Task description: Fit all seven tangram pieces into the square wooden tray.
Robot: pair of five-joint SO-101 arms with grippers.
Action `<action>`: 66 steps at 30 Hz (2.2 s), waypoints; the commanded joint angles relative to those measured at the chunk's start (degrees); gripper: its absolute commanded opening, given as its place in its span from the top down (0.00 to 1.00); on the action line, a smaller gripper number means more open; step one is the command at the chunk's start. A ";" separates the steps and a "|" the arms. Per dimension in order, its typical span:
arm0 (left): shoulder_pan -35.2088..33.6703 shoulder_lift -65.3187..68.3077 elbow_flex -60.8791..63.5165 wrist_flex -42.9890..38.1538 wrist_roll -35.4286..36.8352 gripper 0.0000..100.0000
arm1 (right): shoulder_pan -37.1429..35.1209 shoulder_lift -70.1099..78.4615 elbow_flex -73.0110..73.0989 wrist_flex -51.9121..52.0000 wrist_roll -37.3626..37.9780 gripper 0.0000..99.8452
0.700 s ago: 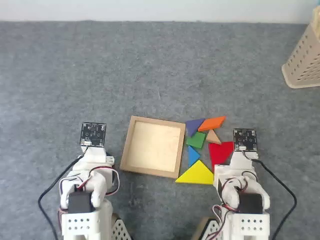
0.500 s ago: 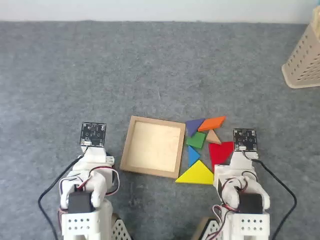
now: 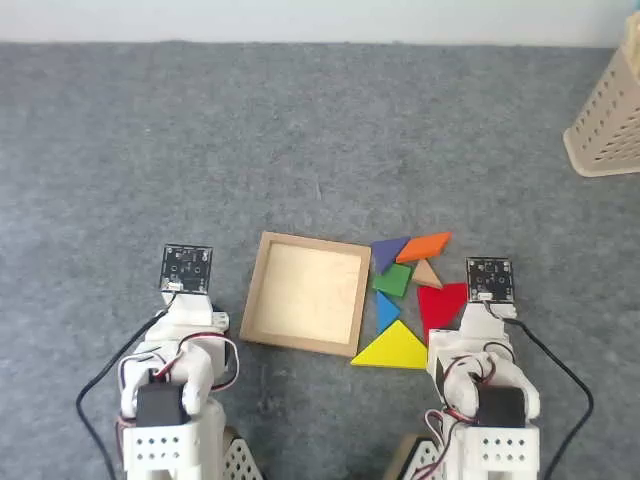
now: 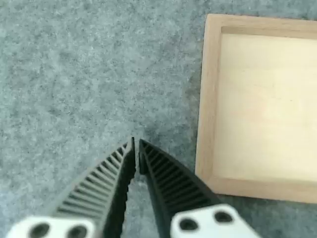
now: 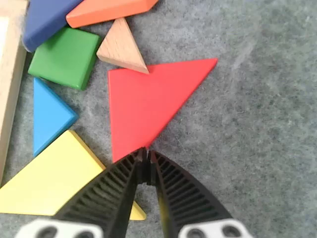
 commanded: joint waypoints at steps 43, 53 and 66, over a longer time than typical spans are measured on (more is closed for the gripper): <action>0.18 -1.14 -0.57 0.35 -0.18 0.98 | -12.79 64.75 -42.02 -16.66 8.35 0.90; 0.18 -1.14 -0.57 0.35 -0.18 0.98 | -13.67 85.67 -51.25 -16.13 -15.91 0.82; 0.18 -1.14 -0.57 0.35 -0.18 0.98 | -5.93 89.01 -50.81 -16.48 -18.20 0.82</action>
